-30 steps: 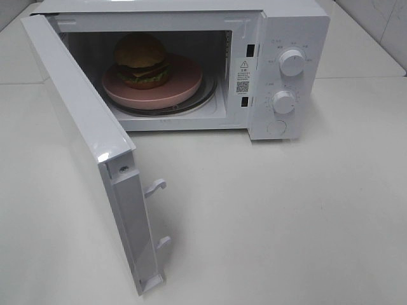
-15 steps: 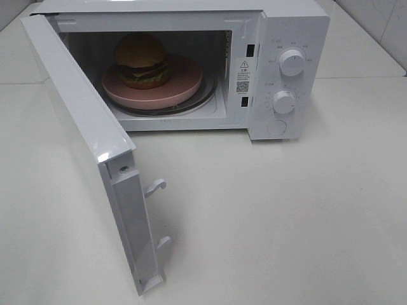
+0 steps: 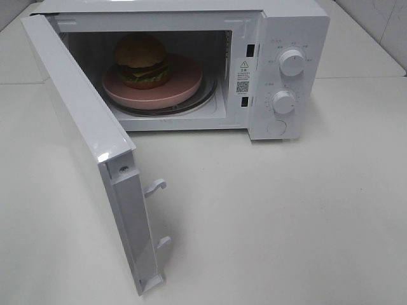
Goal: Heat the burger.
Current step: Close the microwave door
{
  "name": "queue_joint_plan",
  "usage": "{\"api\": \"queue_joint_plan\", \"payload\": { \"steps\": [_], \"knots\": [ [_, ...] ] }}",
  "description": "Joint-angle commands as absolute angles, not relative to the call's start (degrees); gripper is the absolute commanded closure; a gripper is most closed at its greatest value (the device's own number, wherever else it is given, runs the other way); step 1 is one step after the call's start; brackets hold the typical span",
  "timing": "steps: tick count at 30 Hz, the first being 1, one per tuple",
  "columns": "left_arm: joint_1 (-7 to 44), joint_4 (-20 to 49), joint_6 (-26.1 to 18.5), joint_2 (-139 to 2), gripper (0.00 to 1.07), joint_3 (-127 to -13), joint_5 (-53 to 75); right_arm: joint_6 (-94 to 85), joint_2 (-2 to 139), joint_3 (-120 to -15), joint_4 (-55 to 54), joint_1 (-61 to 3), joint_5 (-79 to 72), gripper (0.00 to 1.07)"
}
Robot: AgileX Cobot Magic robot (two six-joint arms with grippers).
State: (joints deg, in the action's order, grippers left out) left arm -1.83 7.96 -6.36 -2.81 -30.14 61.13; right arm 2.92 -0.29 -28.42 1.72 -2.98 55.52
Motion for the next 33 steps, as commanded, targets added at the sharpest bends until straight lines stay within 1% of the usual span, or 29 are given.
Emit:
{"api": "queue_joint_plan", "payload": {
  "steps": [1, 2, 4, 5, 6, 7, 8, 10, 11, 12, 13, 14, 15, 16, 17, 18, 19, 20, 21, 22, 23, 25, 26, 27, 29, 30, 32, 33],
  "knots": [
    [-1.83, 8.48, -6.19, -4.64, 0.11, -31.34, 57.47, 2.75, -1.72, -28.42, 1.60, -3.09, 55.06, 0.61],
    [-1.83, 8.71, -6.19, -6.42, 0.11, -31.51, 52.60, 2.75, -1.72, -28.42, 1.60, -3.09, 55.06, 0.61],
    [-1.83, 8.71, -6.19, -7.45, 0.11, -31.51, 50.19, 2.75, -1.72, -28.42, 1.60, -3.09, 55.06, 0.61],
    [-1.83, 8.82, -6.19, -8.59, 0.11, -31.51, 47.27, 2.75, -1.72, -28.42, 1.60, -3.09, 55.06, 0.61],
    [-1.83, 9.40, -6.19, -11.17, 0.11, -31.51, 41.42, 2.75, -1.72, -28.42, 1.60, -3.09, 55.06, 0.61],
    [-1.83, 9.40, -6.19, -11.17, 0.11, -31.51, 41.42, 2.75, -1.72, -28.42, 1.60, -3.09, 55.06, 0.61],
    [-1.83, 10.26, -6.36, -13.98, 0.12, -31.51, 36.61, 2.75, -1.72, -28.42, 1.60, -3.09, 55.06, 0.61],
    [-1.83, 10.66, -6.82, -15.64, 0.13, -31.40, 34.21, 2.75, -1.72, -28.42, 1.60, -3.09, 55.06, 0.61],
    [-1.83, 10.83, -8.48, -18.56, 0.18, -30.71, 29.91, 2.75, -1.72, -28.42, 1.60, -3.09, 55.06, 0.61],
    [-1.83, 10.83, -8.48, -18.56, 0.18, -30.71, 29.91, 2.75, -1.72, -28.42, 1.60, -3.09, 55.06, 0.61],
    [-1.83, 10.89, -10.31, -21.77, 0.27, -29.28, 25.38, 2.75, -1.72, -28.42, 1.60, -3.09, 55.06, 0.61],
    [-1.83, 10.89, -10.89, -23.32, 0.35, -28.42, 23.09, 2.75, -1.72, -28.42, 1.60, -3.09, 55.06, 0.61],
    [-1.83, 10.89, -10.89, -23.32, 0.35, -28.42, 23.09, 2.75, -1.72, -28.42, 1.60, -3.09, 55.06, 0.61],
    [-1.83, 11.23, -11.00, -26.01, 0.53, -26.59, 18.39, 2.75, -1.72, -28.42, 1.60, -3.09, 55.06, 0.61],
    [-1.83, 11.57, -11.00, -27.44, 0.64, -25.44, 15.30, 2.75, -1.72, -28.42, 1.60, -3.09, 55.06, 0.61],
    [-1.83, 11.57, -11.00, -27.44, 0.64, -25.44, 15.30, 2.75, -1.72, -28.42, 1.60, -3.09, 55.06, 0.61],
    [-1.83, 12.61, -11.00, -29.97, 0.89, -23.43, 9.34, 2.75, -1.72, -28.42, 1.60, -3.09, 55.06, 0.61],
    [-1.83, 12.61, -11.00, -29.97, 0.89, -23.43, 9.34, 2.75, -1.72, -28.42, 1.60, -3.09, 55.06, 0.61],
    [-1.83, 13.81, -10.83, -32.66, 1.07, -21.72, 3.32, 2.75, -1.72, -28.42, 1.60, -3.09, 55.06, 0.61],
    [-1.83, 14.21, -10.71, -33.98, 1.07, -20.80, 0.52, 2.75, -1.72, -28.42, 1.60, -3.09, 55.06, 0.61],
    [-1.83, 14.21, -10.71, -33.98, 1.07, -20.80, 0.52, 2.75, -1.72, -28.42, 1.60, -3.09, 55.06, 0.61],
    [-1.83, 14.90, -10.20, -37.36, 1.07, -18.79, -6.25, 2.75, -1.72, -28.42, 1.60, -3.09, 55.06, 0.61],
    [-1.83, 14.90, -10.20, -37.36, 1.07, -18.79, -6.25, 2.75, -1.72, -28.42, 1.60, -3.09, 55.06, 0.61],
    [-1.83, 14.78, -9.40, -39.42, 1.07, -18.16, -9.91, 2.75, -1.72, -28.42, 1.60, -3.09, 55.06, 0.61],
    [-1.83, 14.61, -8.88, -40.57, 1.07, -17.99, -11.75, 2.75, -1.72, -28.42, 1.60, -3.09, 55.06, 0.61],
    [-1.83, 13.69, -8.31, -42.86, 1.07, -17.93, -14.27, 2.75, -1.72, -28.42, 1.60, -3.09, 55.06, 0.61],
    [-1.83, 12.95, -7.79, -43.77, 1.07, -17.93, -15.13, 2.75, -1.72, -28.42, 1.60, -3.09, 55.06, 0.61],
    [-1.83, 10.71, -6.36, -46.47, 1.07, -17.93, -17.42, 2.75, -1.72, -28.42, 1.60, -3.09, 55.06, 0.61]
  ]
}}
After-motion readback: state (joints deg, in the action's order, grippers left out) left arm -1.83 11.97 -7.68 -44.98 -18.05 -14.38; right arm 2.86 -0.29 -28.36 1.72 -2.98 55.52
